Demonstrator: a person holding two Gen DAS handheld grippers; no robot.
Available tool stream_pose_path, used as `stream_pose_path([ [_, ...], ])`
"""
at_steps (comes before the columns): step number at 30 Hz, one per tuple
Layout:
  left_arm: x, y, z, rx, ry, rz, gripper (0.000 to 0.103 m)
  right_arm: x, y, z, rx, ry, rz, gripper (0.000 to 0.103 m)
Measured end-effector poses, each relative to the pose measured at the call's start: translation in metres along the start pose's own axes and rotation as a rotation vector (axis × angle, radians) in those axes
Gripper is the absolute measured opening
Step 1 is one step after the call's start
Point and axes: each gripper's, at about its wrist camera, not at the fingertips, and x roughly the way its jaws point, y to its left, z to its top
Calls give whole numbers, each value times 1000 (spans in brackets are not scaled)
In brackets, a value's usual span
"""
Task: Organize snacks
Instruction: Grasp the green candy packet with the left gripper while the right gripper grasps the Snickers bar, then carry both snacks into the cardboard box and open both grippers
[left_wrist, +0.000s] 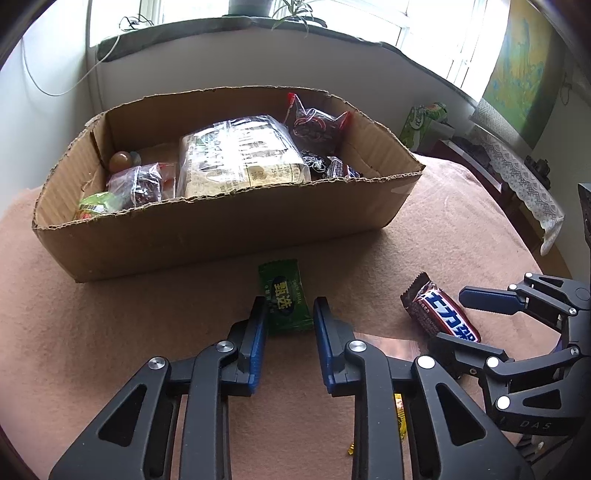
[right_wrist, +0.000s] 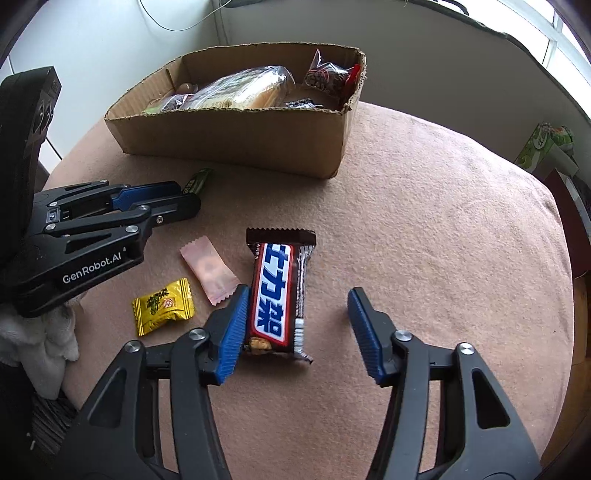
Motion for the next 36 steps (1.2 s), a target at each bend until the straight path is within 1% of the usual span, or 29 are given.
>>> stream_pose_path([
  [1,0,-1,0,3,-2,2,23,1,-1,-1,1,7,9,42],
  [3,0,-2,0,8,-3,7,23,1,-1,-2,-4,2,10,41],
  [6,1,-2,1,13,-3,11,23,-1,-1,-1,-8,1,19,29],
  [20,-6,-4,-4,27,-16,15,22,-3,5,-3,-27,-11,11,29],
  [36,-27,1,-12,26,-58,3,22,-15,8,-6,-31,-36,7,29],
])
